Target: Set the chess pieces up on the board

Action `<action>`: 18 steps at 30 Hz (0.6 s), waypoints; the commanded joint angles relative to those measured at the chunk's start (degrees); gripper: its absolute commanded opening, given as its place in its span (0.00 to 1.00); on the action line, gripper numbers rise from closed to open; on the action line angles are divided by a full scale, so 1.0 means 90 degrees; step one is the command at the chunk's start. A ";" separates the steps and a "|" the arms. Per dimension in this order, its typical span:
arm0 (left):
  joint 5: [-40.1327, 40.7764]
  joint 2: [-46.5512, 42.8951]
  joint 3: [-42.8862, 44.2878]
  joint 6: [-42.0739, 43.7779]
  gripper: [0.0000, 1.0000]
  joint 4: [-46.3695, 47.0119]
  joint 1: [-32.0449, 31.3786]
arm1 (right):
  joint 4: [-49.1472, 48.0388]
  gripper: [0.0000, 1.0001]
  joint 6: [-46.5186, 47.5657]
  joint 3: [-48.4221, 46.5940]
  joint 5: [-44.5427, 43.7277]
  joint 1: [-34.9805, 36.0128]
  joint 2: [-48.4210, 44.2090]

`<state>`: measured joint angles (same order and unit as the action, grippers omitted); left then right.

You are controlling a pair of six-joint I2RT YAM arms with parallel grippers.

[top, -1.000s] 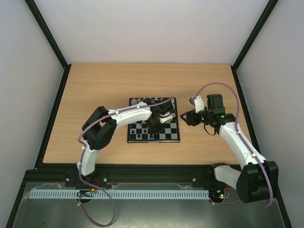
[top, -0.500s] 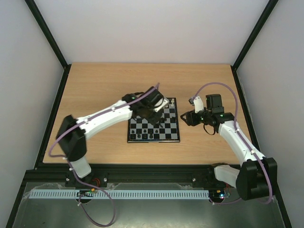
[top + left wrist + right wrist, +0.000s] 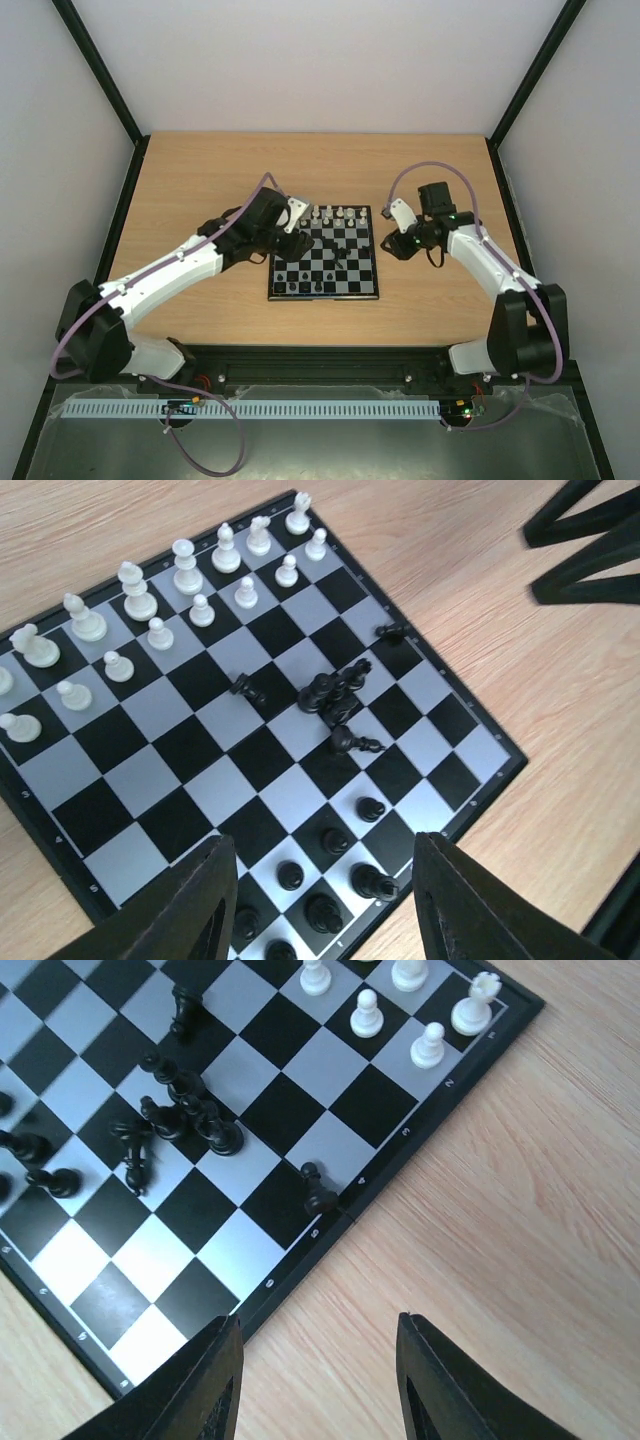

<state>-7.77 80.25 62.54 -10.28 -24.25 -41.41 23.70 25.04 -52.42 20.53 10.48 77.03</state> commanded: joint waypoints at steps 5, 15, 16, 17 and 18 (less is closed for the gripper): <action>-0.0883 -0.0602 -0.0564 -0.0579 0.52 0.0824 0.0216 | 0.0361 0.42 0.1249 -0.0736 -0.1000 0.0738 0.1264; -0.1045 -0.0868 -0.0886 -0.0649 0.52 0.0848 0.0226 | 0.0363 0.38 0.1136 -0.1357 -0.1108 0.1002 0.2363; -0.1051 -0.0880 -0.0910 -0.0651 0.52 0.0849 0.0226 | 0.0380 0.38 0.1145 -0.1375 -0.1110 0.1008 0.2383; -0.1057 -0.0893 -0.0921 -0.0654 0.52 0.0849 0.0226 | 0.0383 0.38 0.1178 -0.1378 -0.1110 0.1020 0.2397; -0.1060 -0.0905 -0.0924 -0.0654 0.53 0.0849 0.0226 | 0.0392 0.38 0.1198 -0.1380 -0.1101 0.1019 0.2415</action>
<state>-16.10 73.63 55.33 -15.59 -17.56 -39.66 24.43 34.54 -63.24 11.11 19.22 97.93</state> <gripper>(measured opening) 0.523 0.380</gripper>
